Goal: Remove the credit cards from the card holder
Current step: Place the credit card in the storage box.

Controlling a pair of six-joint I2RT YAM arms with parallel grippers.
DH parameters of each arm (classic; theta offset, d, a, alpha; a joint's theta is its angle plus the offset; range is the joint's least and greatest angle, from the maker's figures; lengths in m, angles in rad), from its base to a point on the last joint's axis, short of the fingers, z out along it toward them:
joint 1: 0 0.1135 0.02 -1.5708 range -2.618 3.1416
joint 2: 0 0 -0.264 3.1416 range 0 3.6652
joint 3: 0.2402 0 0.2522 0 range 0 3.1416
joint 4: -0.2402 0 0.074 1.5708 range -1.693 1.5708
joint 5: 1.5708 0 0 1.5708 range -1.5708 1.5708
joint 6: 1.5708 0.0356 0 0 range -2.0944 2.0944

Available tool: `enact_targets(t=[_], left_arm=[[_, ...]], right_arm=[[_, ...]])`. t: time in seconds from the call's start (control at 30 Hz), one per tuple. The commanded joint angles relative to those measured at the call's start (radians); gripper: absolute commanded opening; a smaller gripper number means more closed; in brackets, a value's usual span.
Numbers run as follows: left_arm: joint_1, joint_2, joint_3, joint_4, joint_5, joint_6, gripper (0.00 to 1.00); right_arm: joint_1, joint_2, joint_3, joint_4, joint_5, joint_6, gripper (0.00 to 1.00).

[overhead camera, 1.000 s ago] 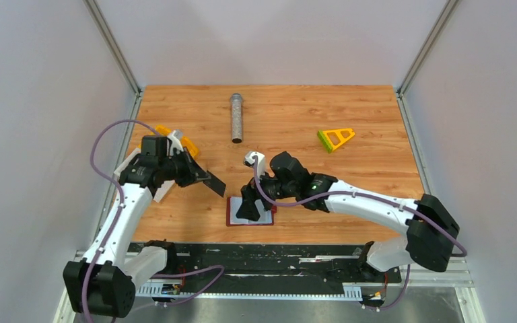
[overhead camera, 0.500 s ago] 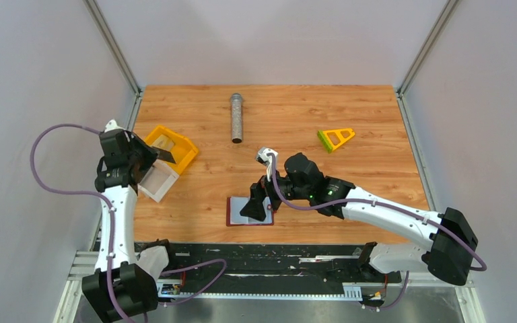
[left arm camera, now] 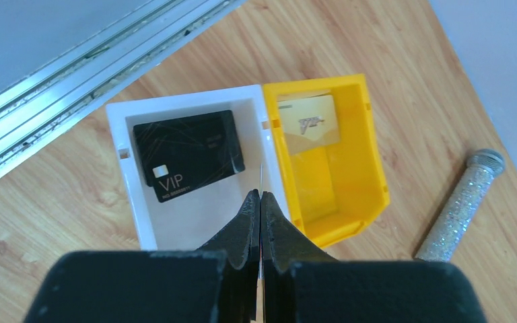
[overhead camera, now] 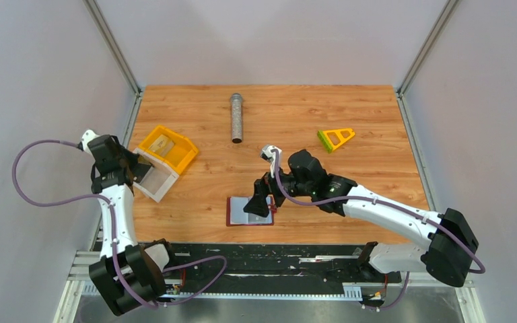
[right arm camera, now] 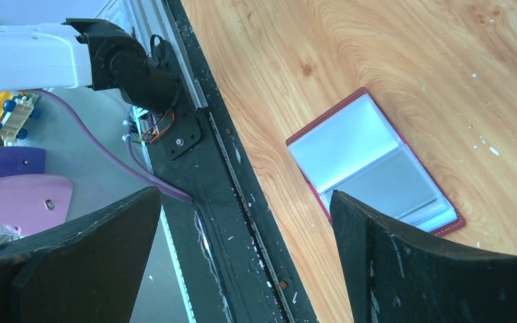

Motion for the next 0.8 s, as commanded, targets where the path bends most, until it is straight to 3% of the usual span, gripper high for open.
enact_targets(t=[0.0, 0.77], left_arm=[[0.023, 0.018, -0.032, 0.096, -0.053, -0.009, 0.00], [0.042, 0.144, -0.163, 0.352, -0.108, -0.052, 0.00]], right_arm=[[-0.027, -0.028, -0.006, 0.030, -0.034, -0.004, 1.00], [-0.078, -0.057, -0.033, 0.044, -0.079, -0.009, 1.00]])
